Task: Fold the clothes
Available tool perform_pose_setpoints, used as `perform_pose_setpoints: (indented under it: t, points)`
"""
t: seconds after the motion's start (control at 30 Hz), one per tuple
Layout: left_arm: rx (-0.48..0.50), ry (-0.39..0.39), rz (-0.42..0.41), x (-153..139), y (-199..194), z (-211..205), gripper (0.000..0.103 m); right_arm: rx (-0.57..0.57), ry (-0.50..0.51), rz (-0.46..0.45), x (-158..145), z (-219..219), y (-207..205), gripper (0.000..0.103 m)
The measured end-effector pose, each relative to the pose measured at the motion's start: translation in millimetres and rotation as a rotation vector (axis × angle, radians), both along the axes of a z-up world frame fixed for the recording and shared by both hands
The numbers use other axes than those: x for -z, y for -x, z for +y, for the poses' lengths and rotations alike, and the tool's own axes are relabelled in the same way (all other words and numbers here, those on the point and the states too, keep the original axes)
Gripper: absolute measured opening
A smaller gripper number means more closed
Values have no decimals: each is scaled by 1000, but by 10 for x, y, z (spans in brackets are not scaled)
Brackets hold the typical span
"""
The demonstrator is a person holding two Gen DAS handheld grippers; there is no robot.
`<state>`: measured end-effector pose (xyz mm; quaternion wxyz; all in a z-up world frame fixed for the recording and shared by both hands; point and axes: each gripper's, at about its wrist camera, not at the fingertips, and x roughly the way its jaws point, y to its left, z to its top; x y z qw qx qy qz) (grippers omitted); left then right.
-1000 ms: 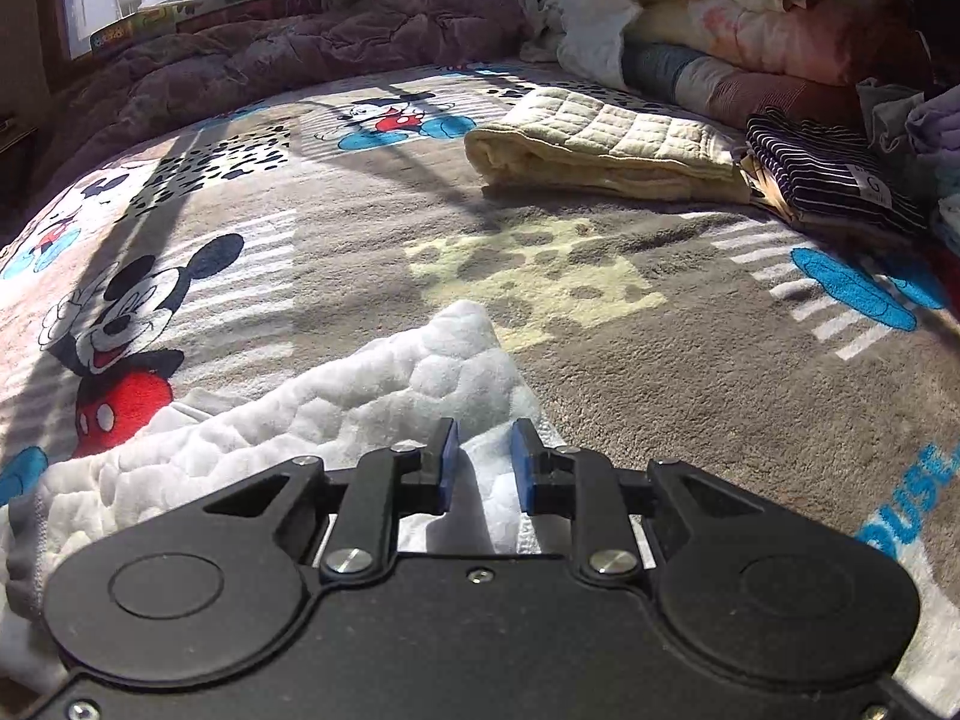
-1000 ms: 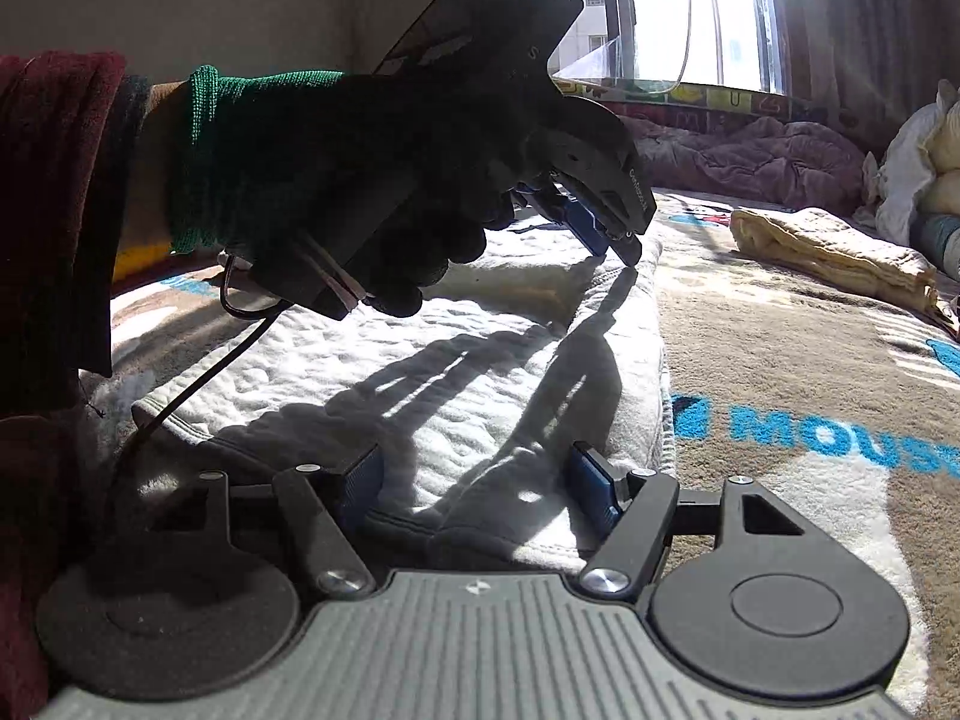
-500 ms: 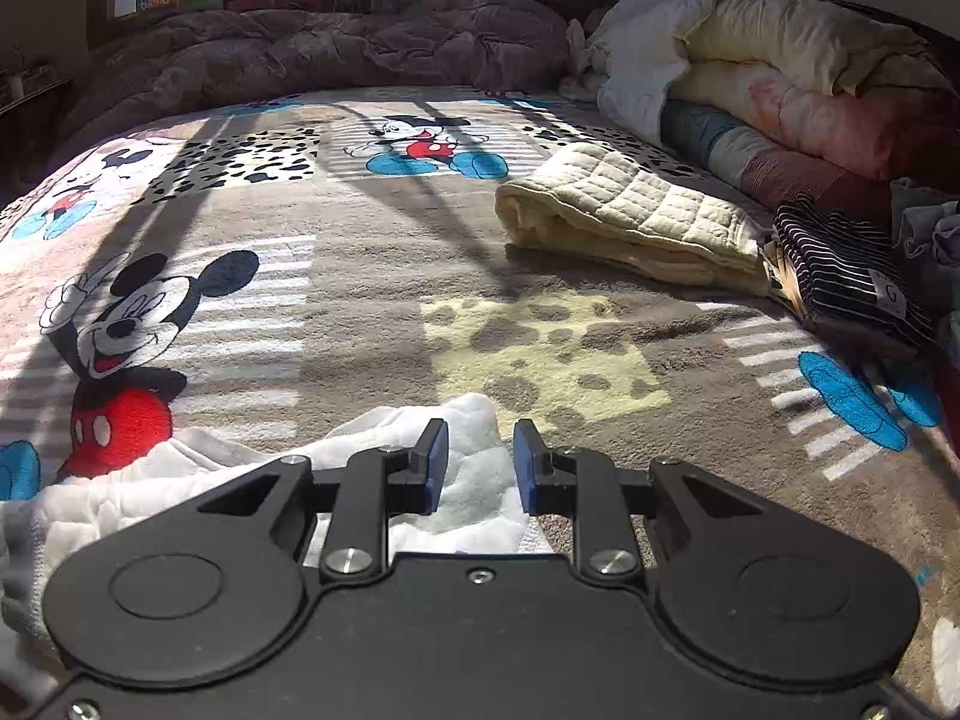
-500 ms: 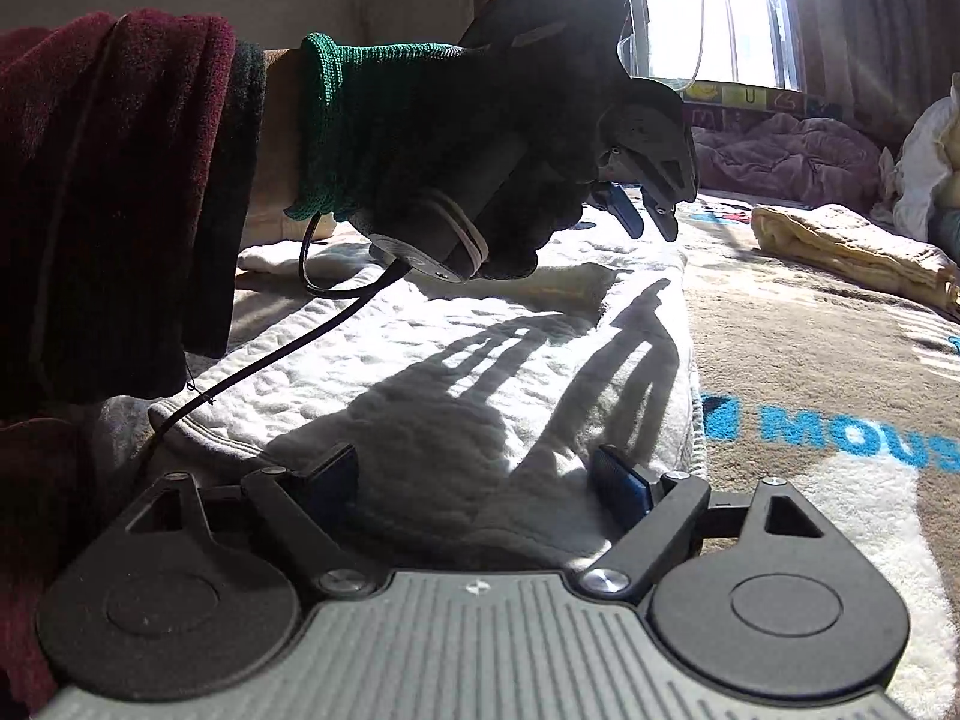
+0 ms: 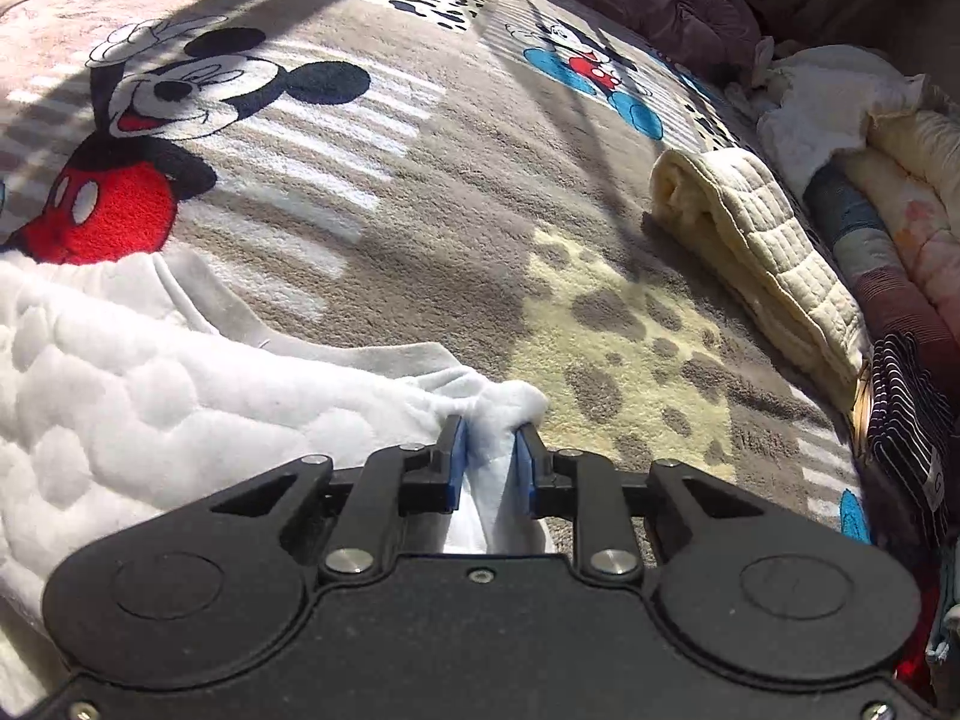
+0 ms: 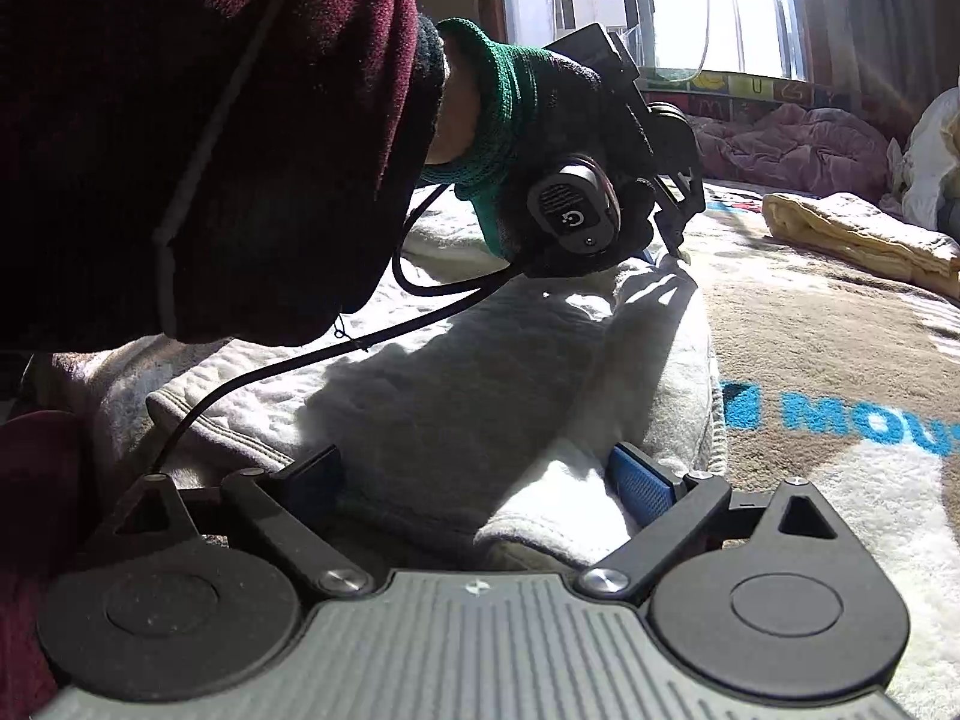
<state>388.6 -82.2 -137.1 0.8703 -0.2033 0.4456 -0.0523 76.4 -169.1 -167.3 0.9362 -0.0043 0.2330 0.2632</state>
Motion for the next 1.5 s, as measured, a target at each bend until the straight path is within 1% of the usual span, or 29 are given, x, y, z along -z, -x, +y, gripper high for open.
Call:
perform_pose_setpoints:
  t: [0.03,0.07,0.1,0.13,0.17,0.27,0.43,0.5,0.6,0.63,0.77,0.83,0.87,0.9,0.93,1.0,1.1,1.2,1.23,1.27,1.3,1.33,1.37,1.4,1.5]
  points:
    - [4,10,-5,-25,19,2,22,-3,7,-3,5,11,-4,98]
    - [8,21,-11,-50,37,4,27,-2,3,-2,-1,7,-4,98]
    - [12,34,-20,-82,65,17,41,-1,-2,-1,-8,2,-3,98]
    - [13,62,-51,-159,153,100,47,0,-7,1,-14,-3,-3,98]
    - [14,83,-83,-237,244,186,49,2,-17,1,-37,-20,1,98]
    - [-8,-8,-184,-462,573,501,50,8,-51,-1,-106,-72,13,94]
    - [-138,-109,-261,-572,1041,1244,50,-2,-90,-44,-226,-164,117,84]
    - [-168,-53,-239,-478,1116,1437,50,-4,-127,-75,-290,-230,172,84]
    - [-213,31,-204,-336,1228,1727,50,2,-144,-77,-303,-266,172,84]
    - [-227,58,-194,-291,1259,1812,49,6,-147,-63,-293,-267,147,84]
    - [-259,157,-191,-180,1202,1857,49,8,-176,1,-232,-246,68,84]
    - [-278,185,-178,-129,1159,1868,49,14,-202,47,-175,-235,30,84]
    - [-308,188,-165,-115,1160,1891,45,20,-210,61,-152,-235,19,84]
    - [-339,190,-151,-102,1161,1914,37,23,-219,68,-139,-239,7,84]
    - [-368,197,-139,-88,1169,1939,37,26,-227,72,-137,-245,-2,84]
    - [-405,263,-145,-57,1262,2007,40,34,-247,80,-127,-264,-16,84]
    - [-397,261,-125,21,1243,1962,42,37,-256,85,-115,-276,-29,83]
    - [-437,324,-133,86,1203,2000,43,36,-257,87,-112,-275,-38,83]
    - [-445,333,-135,98,1191,2015,42,36,-258,88,-112,-276,-40,83]
    - [-450,340,-139,104,1184,2028,32,37,-260,91,-109,-275,-47,83]
    - [-439,337,-149,64,1204,2022,22,39,-264,92,-111,-274,-55,83]
    - [-427,333,-159,23,1225,2017,19,40,-267,94,-113,-275,-64,83]
    - [-411,327,-172,-22,1248,2004,12,41,-273,96,-113,-281,-74,83]
    - [-370,301,-200,-98,1280,1949,10,43,-280,99,-115,-289,-79,83]
    - [-246,223,-285,-321,1381,1776,8,41,-319,120,-113,-337,-104,84]
